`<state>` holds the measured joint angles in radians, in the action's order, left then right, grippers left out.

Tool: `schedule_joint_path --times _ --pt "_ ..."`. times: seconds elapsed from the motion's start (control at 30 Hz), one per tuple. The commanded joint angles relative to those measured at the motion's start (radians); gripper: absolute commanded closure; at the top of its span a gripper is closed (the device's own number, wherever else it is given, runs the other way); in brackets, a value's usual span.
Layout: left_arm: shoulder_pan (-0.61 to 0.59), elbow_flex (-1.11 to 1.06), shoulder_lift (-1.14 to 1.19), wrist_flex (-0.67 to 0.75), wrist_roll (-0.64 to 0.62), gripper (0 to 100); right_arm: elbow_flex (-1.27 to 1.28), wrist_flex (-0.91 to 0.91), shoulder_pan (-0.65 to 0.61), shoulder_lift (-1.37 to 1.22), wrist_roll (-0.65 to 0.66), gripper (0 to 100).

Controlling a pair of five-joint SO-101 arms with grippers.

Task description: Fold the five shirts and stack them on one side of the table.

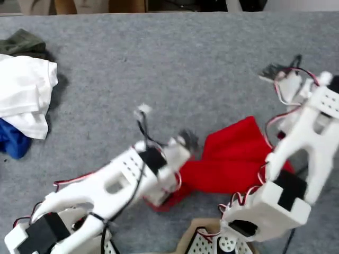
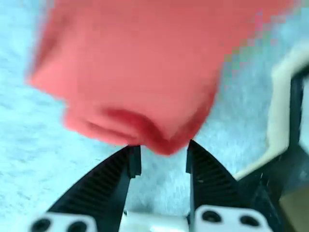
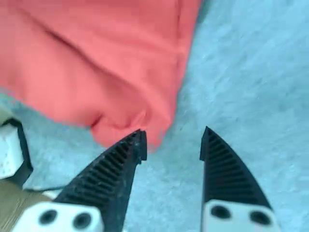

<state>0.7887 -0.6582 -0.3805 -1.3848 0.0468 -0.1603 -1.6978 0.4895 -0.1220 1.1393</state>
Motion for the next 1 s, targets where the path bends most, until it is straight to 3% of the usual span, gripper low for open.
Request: schedule_joint_path --times 0.0,0.17,0.37,0.8,0.97 --pt "-0.127 0.150 -0.025 -0.014 0.009 83 -0.088 -0.002 -0.120 -0.039 -0.083 80.7" --pt "-0.241 0.222 -0.025 -0.020 0.009 83 -0.176 0.071 -0.220 -0.231 -0.258 80.7" --pt "-0.287 0.221 -0.016 -0.018 0.009 83 -0.323 0.071 -0.297 -0.450 -0.446 80.7" --pt "-0.278 0.221 -0.015 -0.011 0.009 83 -0.461 0.064 -0.357 -0.680 -0.559 81.4" --pt "-0.279 0.221 -0.015 -0.011 0.009 83 -0.486 0.018 -0.354 -0.687 -0.559 94.4"
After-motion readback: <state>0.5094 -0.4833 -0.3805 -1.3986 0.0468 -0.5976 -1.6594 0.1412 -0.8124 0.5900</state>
